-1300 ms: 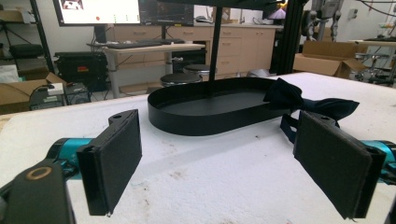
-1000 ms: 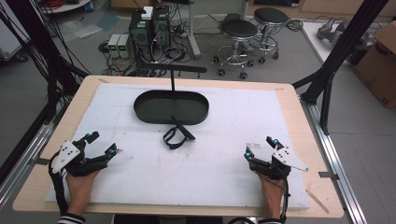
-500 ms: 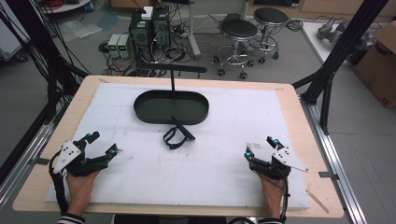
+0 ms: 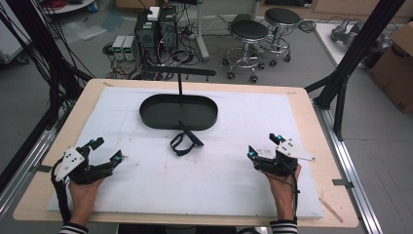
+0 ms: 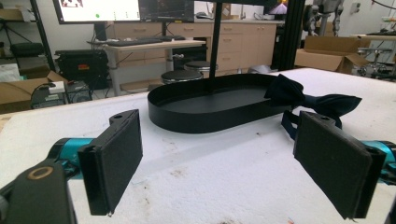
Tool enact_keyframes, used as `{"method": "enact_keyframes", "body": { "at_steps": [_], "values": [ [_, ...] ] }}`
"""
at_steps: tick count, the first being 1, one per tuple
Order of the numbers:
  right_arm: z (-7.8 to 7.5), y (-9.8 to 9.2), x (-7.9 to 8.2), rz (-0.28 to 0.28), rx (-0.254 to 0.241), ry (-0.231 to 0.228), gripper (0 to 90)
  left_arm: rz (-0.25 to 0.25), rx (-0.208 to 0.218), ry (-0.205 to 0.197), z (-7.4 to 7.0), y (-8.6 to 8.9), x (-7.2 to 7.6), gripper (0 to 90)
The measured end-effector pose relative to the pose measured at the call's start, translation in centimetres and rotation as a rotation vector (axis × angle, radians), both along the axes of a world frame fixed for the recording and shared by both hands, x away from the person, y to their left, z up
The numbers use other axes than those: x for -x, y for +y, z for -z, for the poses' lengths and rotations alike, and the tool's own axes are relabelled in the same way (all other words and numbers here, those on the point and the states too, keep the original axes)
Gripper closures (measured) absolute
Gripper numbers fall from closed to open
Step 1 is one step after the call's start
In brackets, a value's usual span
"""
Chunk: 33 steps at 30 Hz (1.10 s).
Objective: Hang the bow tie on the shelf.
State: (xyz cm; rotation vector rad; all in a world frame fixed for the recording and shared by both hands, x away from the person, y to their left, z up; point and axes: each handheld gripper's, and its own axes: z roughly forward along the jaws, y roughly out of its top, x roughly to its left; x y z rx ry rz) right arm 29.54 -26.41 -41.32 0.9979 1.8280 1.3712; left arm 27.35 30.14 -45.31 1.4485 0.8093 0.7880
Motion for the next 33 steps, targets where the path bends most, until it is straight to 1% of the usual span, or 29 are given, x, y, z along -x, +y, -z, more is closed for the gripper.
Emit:
{"method": "enact_keyframes", "body": {
  "at_steps": [2,4,8,10,12,14,15,18,19,21,23,24,25,26,28,30,33],
  "values": [
    [-0.5,0.7,-0.4,-0.012,0.012,0.002,11.5,0.000,-0.001,0.000,0.0,0.0,0.0,16.0],
    [-0.8,1.5,-0.9,-0.037,0.006,0.028,11.5,0.001,-0.001,-0.001,0.0,0.0,0.0,16.0],
    [-1.1,3.0,-1.9,-0.095,0.015,0.072,11.5,0.001,-0.001,-0.001,0.0,0.0,0.0,16.0],
    [-1.2,3.5,-2.2,-0.107,0.022,0.084,11.5,0.001,-0.005,-0.002,0.0,0.0,0.0,16.0],
    [-1.5,4.0,-2.6,-0.128,0.009,0.100,11.6,0.001,-0.003,-0.001,0.0,0.0,0.0,16.0],
    [-1.8,4.6,-3.1,-0.141,0.015,0.101,11.6,0.001,-0.004,-0.001,0.0,0.0,0.0,16.0],
    [-2.0,4.8,-3.2,-0.143,0.017,0.107,11.6,0.002,-0.005,-0.001,0.0,0.0,0.0,16.0],
    [-2.7,5.9,-3.9,-0.172,0.020,0.129,11.6,0.001,-0.005,-0.001,0.0,0.0,0.0,16.0],
    [-2.9,6.4,-4.1,-0.180,0.025,0.120,11.6,0.001,-0.005,-0.001,0.0,0.0,0.0,16.0],
    [-3.2,7.3,-4.6,-0.199,0.025,0.132,11.7,0.002,-0.006,-0.001,0.0,0.0,0.0,16.0],
    [-3.4,8.4,-5.2,-0.223,0.031,0.158,11.7,0.002,-0.006,-0.002,0.0,0.0,0.0,16.0],
    [-3.5,8.8,-5.4,-0.231,0.033,0.162,11.7,0.003,-0.009,-0.003,0.0,0.0,0.0,16.0],
    [-3.5,9.4,-5.6,-0.248,0.039,0.159,11.7,0.004,-0.010,-0.003,0.0,0.0,0.0,16.0],
    [-3.6,10.0,-5.8,-0.255,0.047,0.170,11.7,0.004,-0.010,-0.004,0.0,0.0,0.0,16.0],
    [-3.6,11.0,-6.1,-0.273,0.066,0.175,11.8,0.005,-0.010,-0.004,0.0,0.0,0.0,16.0],
    [-3.7,11.9,-6.5,-0.290,0.089,0.190,14.1,0.005,-0.008,-0.005,0.0,0.0,0.0,16.0],
    [-3.8,13.2,-6.9,-0.313,0.112,0.204,14.8,0.005,-0.006,-0.006,0.0,0.0,0.1,16.0]
  ]
}}
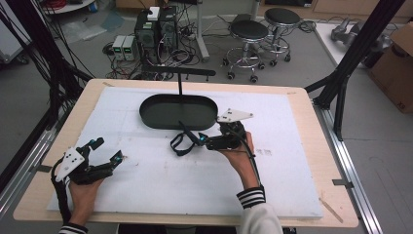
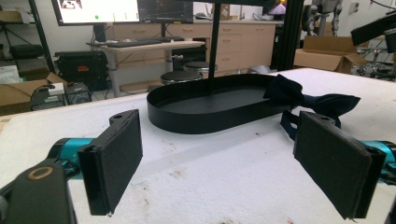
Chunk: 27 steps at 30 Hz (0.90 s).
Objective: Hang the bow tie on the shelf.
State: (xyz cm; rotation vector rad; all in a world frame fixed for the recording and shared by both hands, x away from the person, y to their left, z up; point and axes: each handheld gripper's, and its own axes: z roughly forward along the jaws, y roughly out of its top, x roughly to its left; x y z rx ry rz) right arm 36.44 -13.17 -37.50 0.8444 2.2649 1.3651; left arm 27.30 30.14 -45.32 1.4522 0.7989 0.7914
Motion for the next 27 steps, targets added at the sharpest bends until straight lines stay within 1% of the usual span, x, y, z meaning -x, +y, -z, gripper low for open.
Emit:
{"method": "enact_keyframes", "body": {
  "at_steps": [3,5,6,8,9,12,15,17,19,21,27],
  "values": [
    [0.1,1.2,-0.3,-0.013,0.015,-0.002,16.4,-0.001,0.001,-0.001,0.0,0.0,0.0,16.0],
    [0.4,1.9,-0.5,-0.015,0.033,0.012,17.4,0.000,0.001,-0.001,0.0,0.0,0.0,16.0],
    [0.5,2.1,-0.6,-0.015,0.042,0.021,19.5,0.000,0.003,-0.001,0.0,0.0,0.0,16.0],
    [0.7,2.8,-0.8,-0.025,0.078,0.044,20.5,0.001,0.004,-0.001,0.0,0.0,0.0,16.0],
    [0.8,3.1,-0.9,-0.021,0.094,0.042,20.6,0.001,0.004,-0.001,0.0,0.0,0.0,16.0],
    [1.2,3.9,-1.0,-0.019,0.129,0.061,20.6,0.001,0.004,-0.001,0.0,0.0,0.0,16.0],
    [1.7,4.5,-1.1,-0.018,0.176,0.069,20.7,0.001,0.004,-0.002,0.0,0.0,0.0,16.0],
    [1.9,4.9,-1.2,-0.027,0.192,0.077,21.1,0.001,0.005,-0.001,0.0,0.0,0.0,16.0],
    [2.1,5.2,-1.4,-0.034,0.200,0.086,24.3,0.001,0.005,-0.002,0.0,0.0,0.0,16.0],
    [2.3,5.4,-1.5,-0.034,0.201,0.102,25.3,0.002,0.005,-0.002,0.0,0.0,0.0,16.0],
    [3.1,5.8,-2.0,-0.028,0.238,0.141,29.2,0.004,0.005,-0.003,0.0,0.1,0.0,16.0]
  ]
}}
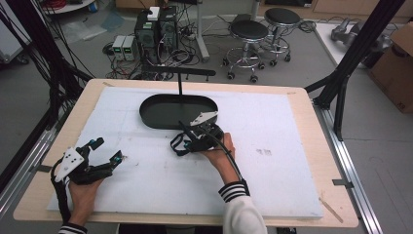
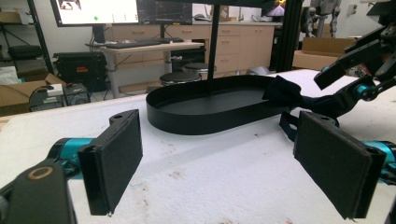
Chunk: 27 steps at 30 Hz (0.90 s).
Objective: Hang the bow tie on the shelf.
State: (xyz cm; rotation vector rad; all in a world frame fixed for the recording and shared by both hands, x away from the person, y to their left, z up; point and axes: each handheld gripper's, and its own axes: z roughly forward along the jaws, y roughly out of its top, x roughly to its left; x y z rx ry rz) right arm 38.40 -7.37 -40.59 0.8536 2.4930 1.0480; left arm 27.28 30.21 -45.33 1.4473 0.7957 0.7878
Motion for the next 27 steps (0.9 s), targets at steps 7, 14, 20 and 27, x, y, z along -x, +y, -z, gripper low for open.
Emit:
{"method": "enact_keyframes", "body": {
  "at_steps": [7,14,20,27],
  "values": [
    [0.7,0.4,-0.3,0.012,0.052,0.014,37.4,0.001,0.000,0.000,0.0,0.0,0.0,16.0],
    [1.2,0.9,-0.8,0.038,0.060,0.015,47.1,0.000,0.003,0.001,0.0,0.0,0.0,16.0],
    [1.4,1.0,-0.9,0.056,0.079,0.011,50.9,0.000,0.002,0.000,0.0,0.1,0.0,16.0],
    [1.6,1.1,-1.1,0.057,0.089,0.028,58.6,0.001,0.003,0.000,0.0,0.1,0.0,16.0]
  ]
}}
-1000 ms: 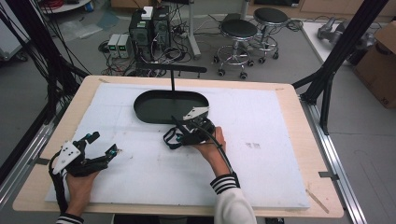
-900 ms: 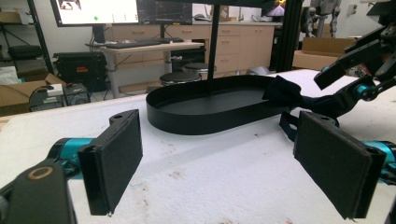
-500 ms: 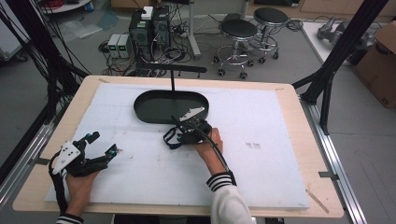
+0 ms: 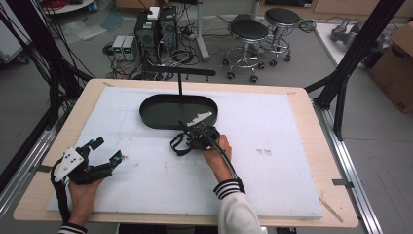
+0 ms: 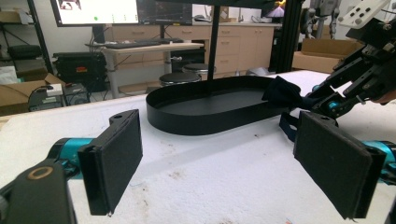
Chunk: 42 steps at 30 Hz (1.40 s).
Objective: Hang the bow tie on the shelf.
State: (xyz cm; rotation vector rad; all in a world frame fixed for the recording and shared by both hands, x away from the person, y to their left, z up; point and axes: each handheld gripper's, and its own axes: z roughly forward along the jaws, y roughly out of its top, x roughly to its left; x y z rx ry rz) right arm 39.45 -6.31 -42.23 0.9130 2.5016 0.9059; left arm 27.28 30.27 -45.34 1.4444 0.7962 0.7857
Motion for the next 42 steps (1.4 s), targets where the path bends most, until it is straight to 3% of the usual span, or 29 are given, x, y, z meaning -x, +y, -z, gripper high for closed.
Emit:
{"method": "enact_keyframes", "body": {
  "at_steps": [7,13,17,22,31,42],
  "values": [
    [0.1,0.1,-0.1,0.025,0.004,0.029,69.8,0.000,0.000,0.000,0.0,0.0,0.0,16.0],
    [0.2,-0.2,-0.2,0.040,-0.025,0.072,71.7,0.002,0.003,0.000,0.0,0.0,0.0,16.0],
    [0.1,-0.3,-0.2,0.044,-0.031,0.072,72.6,0.002,0.003,0.000,0.0,0.0,0.0,16.0],
    [-0.3,-0.5,-0.1,0.047,-0.051,0.059,73.7,0.002,0.003,0.000,0.0,0.0,0.0,15.9],
    [-1.3,-0.9,0.3,0.028,-0.060,-0.013,73.8,0.001,0.002,0.000,0.0,0.0,0.0,15.9],
    [-2.2,-1.1,0.7,0.015,-0.128,-0.069,73.8,0.001,0.003,-0.001,0.0,0.0,0.0,15.9]
  ]
}}
